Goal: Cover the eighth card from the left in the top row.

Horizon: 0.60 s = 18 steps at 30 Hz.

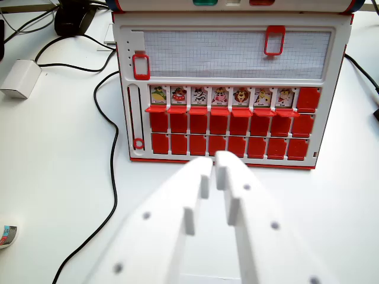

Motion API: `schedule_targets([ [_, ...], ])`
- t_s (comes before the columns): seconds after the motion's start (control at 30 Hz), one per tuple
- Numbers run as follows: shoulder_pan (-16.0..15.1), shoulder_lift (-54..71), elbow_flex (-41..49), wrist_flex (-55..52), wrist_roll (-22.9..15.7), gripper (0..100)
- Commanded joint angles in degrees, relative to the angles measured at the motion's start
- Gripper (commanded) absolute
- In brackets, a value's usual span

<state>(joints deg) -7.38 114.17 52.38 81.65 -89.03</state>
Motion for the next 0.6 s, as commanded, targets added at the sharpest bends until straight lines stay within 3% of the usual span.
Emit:
schedule_targets([
  [0.0, -0.44, 2.72, -0.26, -1.93, -0.97, 0],
  [0.57, 0.18, 2.81, 0.26, -2.81, -0.35, 0],
])
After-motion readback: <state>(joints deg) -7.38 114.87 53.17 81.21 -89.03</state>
